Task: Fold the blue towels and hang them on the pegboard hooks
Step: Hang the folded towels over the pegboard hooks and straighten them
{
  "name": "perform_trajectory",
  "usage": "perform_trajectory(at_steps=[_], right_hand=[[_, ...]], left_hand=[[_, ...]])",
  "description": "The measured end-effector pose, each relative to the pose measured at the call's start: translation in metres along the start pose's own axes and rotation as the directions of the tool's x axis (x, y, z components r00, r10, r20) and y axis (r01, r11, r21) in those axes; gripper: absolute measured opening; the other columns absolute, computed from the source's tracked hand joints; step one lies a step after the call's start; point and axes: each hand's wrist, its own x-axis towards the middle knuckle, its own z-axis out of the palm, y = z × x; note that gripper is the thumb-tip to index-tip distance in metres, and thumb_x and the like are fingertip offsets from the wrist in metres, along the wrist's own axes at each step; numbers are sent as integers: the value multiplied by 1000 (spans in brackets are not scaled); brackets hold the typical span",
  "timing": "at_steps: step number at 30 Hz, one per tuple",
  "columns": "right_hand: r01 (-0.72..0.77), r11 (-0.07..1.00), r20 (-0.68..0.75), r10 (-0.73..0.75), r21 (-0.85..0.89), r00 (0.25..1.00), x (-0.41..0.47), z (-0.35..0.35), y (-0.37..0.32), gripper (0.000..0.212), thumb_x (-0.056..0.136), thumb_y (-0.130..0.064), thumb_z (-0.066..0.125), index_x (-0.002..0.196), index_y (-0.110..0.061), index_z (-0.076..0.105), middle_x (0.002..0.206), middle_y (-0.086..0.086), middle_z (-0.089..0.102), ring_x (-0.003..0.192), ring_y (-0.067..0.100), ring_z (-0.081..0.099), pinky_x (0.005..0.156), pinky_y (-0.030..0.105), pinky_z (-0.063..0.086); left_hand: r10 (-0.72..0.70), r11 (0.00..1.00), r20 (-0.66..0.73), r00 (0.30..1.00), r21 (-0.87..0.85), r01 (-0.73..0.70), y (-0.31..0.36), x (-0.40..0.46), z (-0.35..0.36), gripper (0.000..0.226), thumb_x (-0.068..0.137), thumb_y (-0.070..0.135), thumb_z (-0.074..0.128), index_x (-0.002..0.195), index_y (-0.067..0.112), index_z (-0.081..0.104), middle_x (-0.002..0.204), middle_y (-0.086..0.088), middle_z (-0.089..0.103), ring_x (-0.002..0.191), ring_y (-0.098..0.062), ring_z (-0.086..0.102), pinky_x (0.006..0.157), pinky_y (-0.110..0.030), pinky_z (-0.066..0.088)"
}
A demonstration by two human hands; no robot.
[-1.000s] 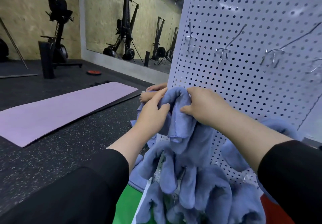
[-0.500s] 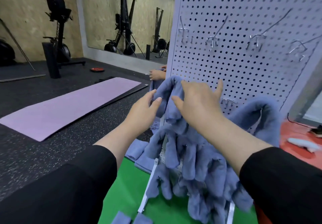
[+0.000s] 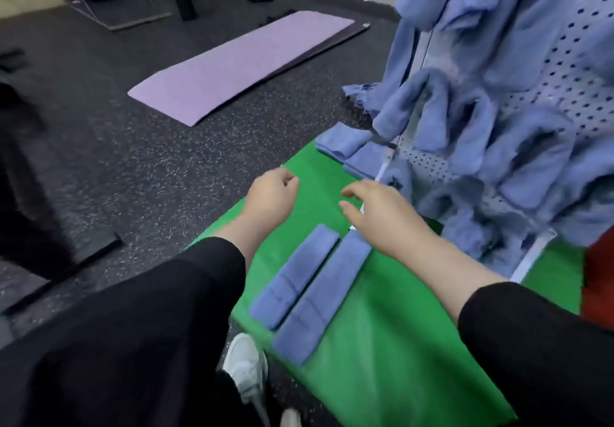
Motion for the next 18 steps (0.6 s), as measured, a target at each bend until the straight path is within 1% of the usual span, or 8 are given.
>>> perform_trajectory(at_steps=[2,4,7,9,11,12,14,18], right_hand=[[-56,998,120,55,8,991,-5,42,6,35,99,-31,56,130,-14,64,132,10,64,120,32,60,100,42,46],[-83,996,217,85,-17,973,-8,82,14,36,101,-27,53,133,-13,61,135,12,62,119,34,60,99,43,48],[-41,991,354,83,-126,932,-9,139,25,34,104,-22,44,134,-12,57,137,12,60,122,33,59,99,47,48],[-23,985,410,93,-173,907,-7,171,31,30,102,-17,43,130,-17,55,135,7,61,123,30,59,102,48,46],[7,975,483,105,-224,869,-3,195,34,29,98,-9,42,123,-20,53,132,4,58,125,26,56,108,53,38],[18,968,512,117,-251,851,0,204,36,31,97,-6,40,122,-20,52,133,4,56,129,24,52,112,56,31],[45,951,546,135,-305,827,8,218,38,40,96,-3,35,130,-18,50,140,5,51,138,21,42,117,59,19],[118,923,567,121,-366,815,23,240,40,46,100,-6,36,145,-14,42,152,5,43,146,20,31,120,61,10]], left_hand=[[-81,993,122,989,97,70,-44,-11,21,27,101,25,53,110,8,71,105,-17,73,100,-35,66,79,-35,47],[-185,973,246,951,179,143,-82,-17,43,29,101,25,53,114,4,69,108,-20,72,101,-36,66,80,-35,49],[-300,942,358,884,256,216,-125,-23,78,36,101,26,54,125,2,64,125,-22,67,115,-36,63,92,-36,49],[-325,932,379,866,282,226,-143,-24,100,43,103,26,52,138,2,54,137,-21,60,126,-36,57,99,-35,45],[-339,930,384,859,276,243,-154,-21,120,47,104,26,50,144,1,45,143,-22,55,131,-36,53,101,-35,42],[-340,931,391,855,269,247,-158,-19,129,47,104,25,49,144,0,44,143,-23,55,131,-36,53,101,-36,42],[-343,934,405,848,248,259,-162,-15,145,44,103,26,51,137,-1,47,139,-25,56,128,-39,54,99,-38,43],[-319,941,384,867,234,243,-171,-5,170,37,99,33,55,122,4,56,128,-23,62,120,-40,58,95,-42,46]])
